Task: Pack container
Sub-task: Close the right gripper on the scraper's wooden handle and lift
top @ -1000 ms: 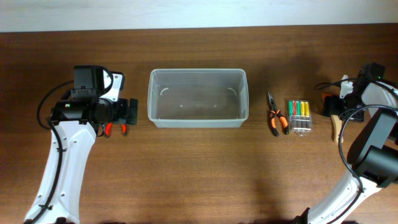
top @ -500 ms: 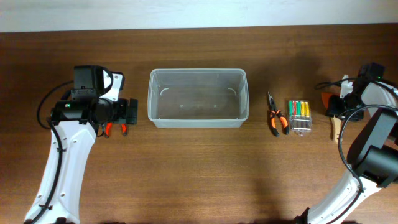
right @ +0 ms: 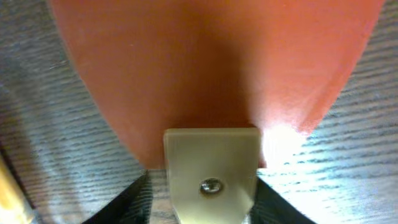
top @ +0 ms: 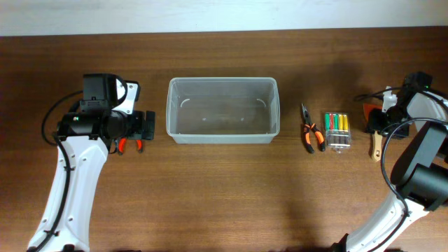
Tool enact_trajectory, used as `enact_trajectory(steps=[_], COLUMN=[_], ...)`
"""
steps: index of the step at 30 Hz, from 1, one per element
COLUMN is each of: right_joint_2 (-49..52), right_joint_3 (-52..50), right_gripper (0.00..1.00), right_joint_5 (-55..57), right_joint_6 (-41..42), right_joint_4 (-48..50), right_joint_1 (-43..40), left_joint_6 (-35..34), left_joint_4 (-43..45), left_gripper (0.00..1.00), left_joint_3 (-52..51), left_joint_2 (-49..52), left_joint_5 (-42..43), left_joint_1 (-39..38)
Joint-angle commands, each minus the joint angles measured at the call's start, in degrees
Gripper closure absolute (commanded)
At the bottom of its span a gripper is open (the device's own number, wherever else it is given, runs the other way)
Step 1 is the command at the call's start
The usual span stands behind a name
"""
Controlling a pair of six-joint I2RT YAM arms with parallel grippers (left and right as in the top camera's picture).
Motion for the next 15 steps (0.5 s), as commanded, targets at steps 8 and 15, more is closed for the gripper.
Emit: enact_trajectory(steps=[8, 15], right_joint_2=[1.6, 1.6], right_joint_3=[0.3, 0.3], right_gripper=[0.66, 0.64], right_joint_5=[-0.2, -1.1], right_joint_6=[0.7, 0.7], right_joint_4=[0.1, 0.5], right_joint_1=[-0.1, -0.1], left_joint_6=[1.0, 1.0], left_joint_4=[0.1, 0.1], left_gripper=[0.01, 0.01], left_joint_3=[1.0, 1.0], left_joint_2=[0.1, 0.1], left_joint_5=[-0.4, -0.4], left_joint_1=[0.2, 0.2])
